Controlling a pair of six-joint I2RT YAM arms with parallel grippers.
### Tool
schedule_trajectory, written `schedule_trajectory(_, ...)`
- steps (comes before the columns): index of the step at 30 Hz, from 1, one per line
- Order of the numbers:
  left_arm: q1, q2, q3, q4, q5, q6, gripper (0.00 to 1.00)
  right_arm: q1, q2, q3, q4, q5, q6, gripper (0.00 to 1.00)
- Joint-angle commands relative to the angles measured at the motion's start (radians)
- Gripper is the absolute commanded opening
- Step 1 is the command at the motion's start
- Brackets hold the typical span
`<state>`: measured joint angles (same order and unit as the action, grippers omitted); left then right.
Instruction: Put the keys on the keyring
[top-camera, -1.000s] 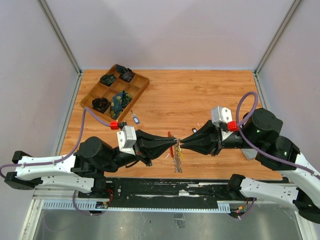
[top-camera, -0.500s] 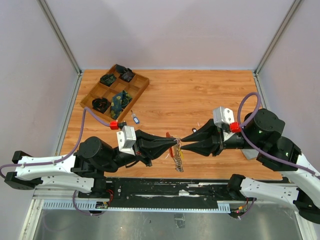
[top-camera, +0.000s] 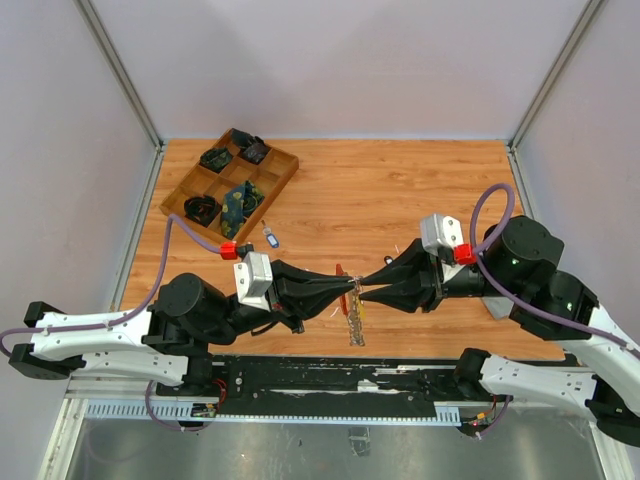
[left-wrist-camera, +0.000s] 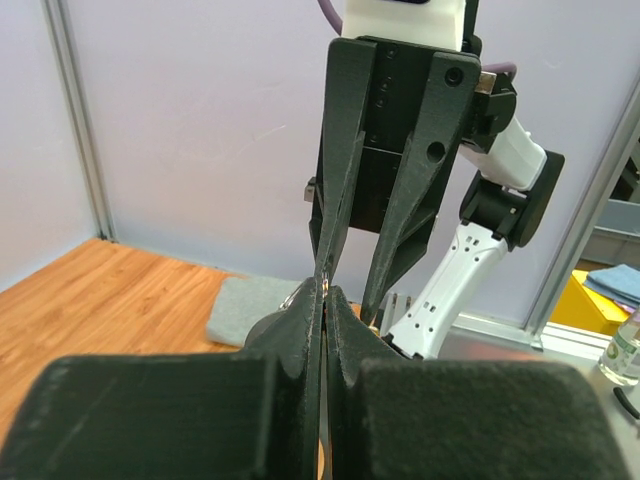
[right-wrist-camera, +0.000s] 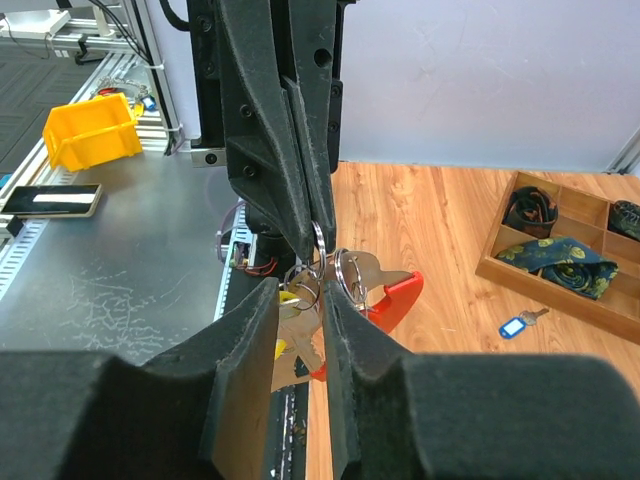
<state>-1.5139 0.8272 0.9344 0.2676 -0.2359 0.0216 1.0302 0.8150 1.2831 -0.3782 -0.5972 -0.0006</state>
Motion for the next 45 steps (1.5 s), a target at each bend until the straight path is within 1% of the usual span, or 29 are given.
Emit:
schedule_trajectory(1,-0.005,0.003,0.005,0.052,0.014,-0.004,0.01,0.018,0.006,0.021,0.034,-0.030,-0.006,0.26)
schedule_trajectory(4,-0.005,0.008,0.010,0.048,0.021,-0.004,0.01,0.018,0.006,0.020,0.042,-0.034,-0.004,0.28)
schedule_trajectory(8,-0.004,0.013,0.010,0.044,0.023,-0.003,0.00,0.018,0.005,0.019,0.049,-0.038,0.000,0.28)
schedule_trajectory(13,-0.005,0.010,0.009,0.046,0.022,-0.004,0.00,0.017,0.003,0.018,0.050,-0.039,0.001,0.17)
schedule_trajectory(15,-0.004,0.009,0.009,0.047,0.020,-0.004,0.00,0.018,0.003,0.016,0.048,-0.038,-0.001,0.19)
schedule_trajectory(17,-0.005,0.006,0.008,0.050,0.019,-0.003,0.01,0.018,0.001,0.015,0.042,-0.034,-0.002,0.23)
schedule_trajectory(21,-0.005,-0.001,0.005,0.049,0.014,0.000,0.01,0.018,-0.005,0.017,0.031,-0.031,-0.007,0.24)
schedule_trajectory(28,-0.005,0.003,0.003,0.053,0.017,0.001,0.01,0.018,-0.001,0.017,0.026,-0.047,-0.004,0.18)
schedule_trajectory(31,-0.005,0.001,0.003,0.055,0.013,0.002,0.00,0.018,0.000,0.019,0.021,-0.053,-0.003,0.10)
schedule_trajectory(32,-0.004,-0.001,0.001,0.056,0.012,0.003,0.00,0.018,0.001,0.019,0.020,-0.053,-0.003,0.10)
schedule_trajectory(40,-0.005,-0.001,0.000,0.061,0.009,0.005,0.00,0.018,-0.004,0.017,0.018,-0.050,-0.004,0.27)
schedule_trajectory(42,-0.005,-0.001,-0.001,0.062,0.006,0.005,0.01,0.018,-0.004,0.017,0.017,-0.050,-0.005,0.28)
schedule_trajectory(45,-0.005,-0.001,0.000,0.064,0.006,0.008,0.01,0.018,-0.004,0.020,0.013,-0.050,-0.007,0.28)
